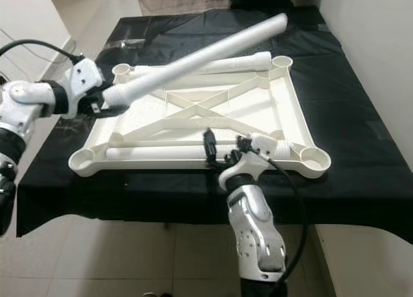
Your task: Building children table
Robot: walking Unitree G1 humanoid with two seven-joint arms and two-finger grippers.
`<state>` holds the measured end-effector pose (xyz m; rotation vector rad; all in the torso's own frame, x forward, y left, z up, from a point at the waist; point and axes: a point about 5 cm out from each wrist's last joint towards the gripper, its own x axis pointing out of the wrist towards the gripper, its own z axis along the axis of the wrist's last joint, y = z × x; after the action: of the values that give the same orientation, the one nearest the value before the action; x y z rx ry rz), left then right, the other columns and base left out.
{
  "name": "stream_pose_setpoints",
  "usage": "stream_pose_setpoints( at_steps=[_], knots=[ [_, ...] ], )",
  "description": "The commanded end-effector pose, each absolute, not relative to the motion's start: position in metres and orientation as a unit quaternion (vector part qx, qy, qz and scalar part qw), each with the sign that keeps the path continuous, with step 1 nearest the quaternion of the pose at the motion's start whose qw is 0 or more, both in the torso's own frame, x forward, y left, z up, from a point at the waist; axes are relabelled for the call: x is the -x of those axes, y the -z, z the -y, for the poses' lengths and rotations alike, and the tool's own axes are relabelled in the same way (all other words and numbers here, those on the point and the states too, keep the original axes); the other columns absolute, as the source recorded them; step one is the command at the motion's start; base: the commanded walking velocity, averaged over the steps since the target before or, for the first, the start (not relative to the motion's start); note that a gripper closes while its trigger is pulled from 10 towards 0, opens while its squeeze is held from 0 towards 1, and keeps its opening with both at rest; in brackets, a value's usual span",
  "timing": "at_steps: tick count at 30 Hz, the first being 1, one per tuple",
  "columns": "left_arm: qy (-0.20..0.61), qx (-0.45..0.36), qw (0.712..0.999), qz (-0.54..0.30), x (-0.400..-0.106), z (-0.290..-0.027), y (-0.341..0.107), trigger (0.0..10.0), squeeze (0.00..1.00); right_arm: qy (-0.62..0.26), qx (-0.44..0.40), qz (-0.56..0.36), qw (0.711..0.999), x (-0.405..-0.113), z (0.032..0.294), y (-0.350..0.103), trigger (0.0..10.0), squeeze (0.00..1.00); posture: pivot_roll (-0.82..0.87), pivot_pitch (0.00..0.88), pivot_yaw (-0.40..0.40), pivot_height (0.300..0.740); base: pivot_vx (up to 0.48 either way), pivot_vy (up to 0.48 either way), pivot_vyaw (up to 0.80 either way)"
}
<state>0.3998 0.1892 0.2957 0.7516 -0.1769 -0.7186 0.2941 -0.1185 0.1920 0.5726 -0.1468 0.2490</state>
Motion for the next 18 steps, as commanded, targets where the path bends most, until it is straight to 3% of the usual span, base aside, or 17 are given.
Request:
stream_pose_setpoints(
  at_steps=[1, 9, 18],
  knots=[
    [0.316, -0.345, 0.873, 0.138, -0.397, -0.188, -0.292, 10.0, 0.00, -0.179, -0.360, 0.077, 0.913, -0.293, 0.105, -0.203, 10.0, 0.00, 0.07, 0.105, 0.057, 0.740, 0.000, 0.000, 0.00],
    [0.315, -0.325, 0.875, 0.171, -0.392, -0.179, -0.281, 10.0, 0.00, -0.219, -0.387, 0.094, 0.891, -0.295, 0.102, -0.218, 10.0, 0.00, 0.07, 0.110, 0.050, 0.740, 0.000, 0.000, 0.00],
    [0.347, -0.304, 0.864, 0.200, -0.369, -0.148, -0.242, 10.0, 0.00, -0.275, -0.400, 0.115, 0.867, -0.301, 0.096, -0.239, 10.0, 0.00, 0.06, 0.108, 0.025, 0.740, 0.000, 0.000, 0.00]
  ],
)
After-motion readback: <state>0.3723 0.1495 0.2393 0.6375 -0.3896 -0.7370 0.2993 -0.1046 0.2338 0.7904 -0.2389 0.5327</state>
